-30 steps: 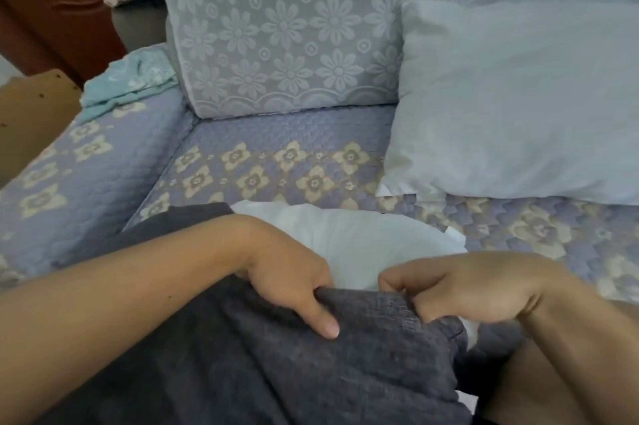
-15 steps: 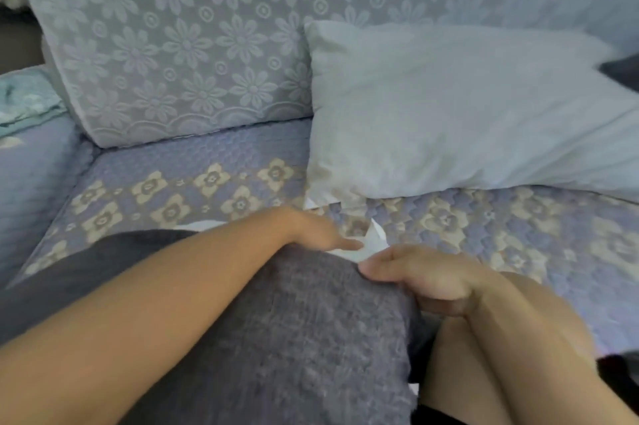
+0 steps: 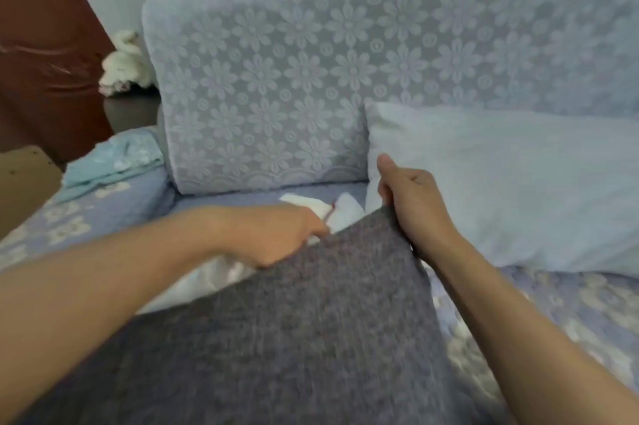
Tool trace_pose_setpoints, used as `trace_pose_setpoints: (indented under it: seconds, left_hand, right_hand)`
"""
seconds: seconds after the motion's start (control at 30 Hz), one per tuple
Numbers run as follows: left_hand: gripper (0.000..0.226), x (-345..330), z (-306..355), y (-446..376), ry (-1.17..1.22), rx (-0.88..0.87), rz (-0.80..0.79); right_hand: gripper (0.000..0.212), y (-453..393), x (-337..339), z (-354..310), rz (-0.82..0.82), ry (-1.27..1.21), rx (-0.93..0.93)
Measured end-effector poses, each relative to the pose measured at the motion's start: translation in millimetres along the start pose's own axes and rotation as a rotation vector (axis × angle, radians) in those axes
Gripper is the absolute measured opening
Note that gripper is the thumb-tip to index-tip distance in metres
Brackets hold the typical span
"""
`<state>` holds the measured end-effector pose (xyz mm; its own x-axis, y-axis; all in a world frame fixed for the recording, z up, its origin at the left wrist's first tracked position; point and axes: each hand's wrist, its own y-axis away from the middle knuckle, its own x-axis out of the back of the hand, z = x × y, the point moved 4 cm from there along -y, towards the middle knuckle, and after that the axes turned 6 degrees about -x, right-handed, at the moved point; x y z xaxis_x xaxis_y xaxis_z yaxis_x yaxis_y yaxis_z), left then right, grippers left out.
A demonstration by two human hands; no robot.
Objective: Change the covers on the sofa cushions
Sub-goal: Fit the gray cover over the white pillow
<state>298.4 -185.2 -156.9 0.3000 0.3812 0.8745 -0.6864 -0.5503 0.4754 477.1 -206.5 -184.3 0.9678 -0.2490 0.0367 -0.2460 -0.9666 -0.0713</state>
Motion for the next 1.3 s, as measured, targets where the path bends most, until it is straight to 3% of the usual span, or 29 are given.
trace_pose_setpoints:
  seconds: [0.1, 0.23, 0.33, 0.43, 0.5, 0.53, 0.63, 0.73, 0.8, 0.87, 0.93, 1.0, 1.07, 1.17, 1.23, 1.3]
  left_hand:
    - [0.009, 92, -10, 53, -0.192, 0.035, 0.104]
    - [0.021, 168, 18, 90, -0.429, 0.030, 0.381]
    - [0.010, 146, 30, 87, -0.510, -0.004, 0.566]
    - [0.035, 46, 13, 57, -0.475, 0.164, 0.788]
    - [0.035, -36, 3, 36, -0.289, 0.329, 0.736]
    - [0.034, -73, 1, 27, -0.233, 0.329, 0.724]
    - [0.046, -152, 7, 20, -0.146, 0.305, 0.794]
    - [0.064, -192, 18, 30, -0.087, 0.379, 0.837]
    - [0.079, -205, 20, 30, -0.089, 0.405, 0.835]
    - [0.080, -203, 24, 23, -0.127, 0.353, 0.856]
    - [0.073, -197, 19, 6, -0.146, 0.348, 0.854]
    - [0.071, -187, 2, -17, -0.197, 0.416, 0.805]
    - [0.065, -178, -32, -39, -0.215, 0.533, 0.659]
    - [0.052, -179, -68, -73, -0.171, 0.698, 0.430]
    - [0.052, -171, -64, -88, -0.165, 0.709, 0.405]
    - [0.058, -165, -43, -88, -0.120, 0.598, 0.528]
  right_hand:
    - [0.049, -19, -14, -62, -0.067, -0.020, 0.228]
    - [0.049, -28, -15, -143, -0.116, 0.015, 0.455]
    - [0.048, -15, 2, -151, -0.129, 0.266, 0.661]
    - [0.040, 5, -4, -79, -0.124, 0.809, 0.888]
    - [0.029, 27, -8, 3, -0.173, 1.027, 0.872]
    - [0.023, 44, -11, 43, -0.184, 1.093, 0.864]
    - [0.011, 97, -27, 105, -0.148, 1.030, 0.853]
    - [0.031, 103, -36, 116, 0.030, 0.974, 0.674]
    - [0.033, 93, -35, 119, 0.045, 0.861, 0.422]
    - [0.021, 85, -36, 124, -0.013, 0.749, 0.249]
    - [0.041, 69, -38, 132, -0.005, 0.698, 0.265]
    - [0.028, 50, -36, 127, 0.067, 0.667, 0.306]
    - [0.014, 33, -36, 121, 0.128, 0.741, 0.339]
    - [0.016, 27, -41, 121, 0.116, 0.785, 0.393]
    - [0.018, 20, -37, 127, 0.101, 0.728, 0.284]
    - [0.022, 7, -26, 135, 0.135, 0.652, 0.096]
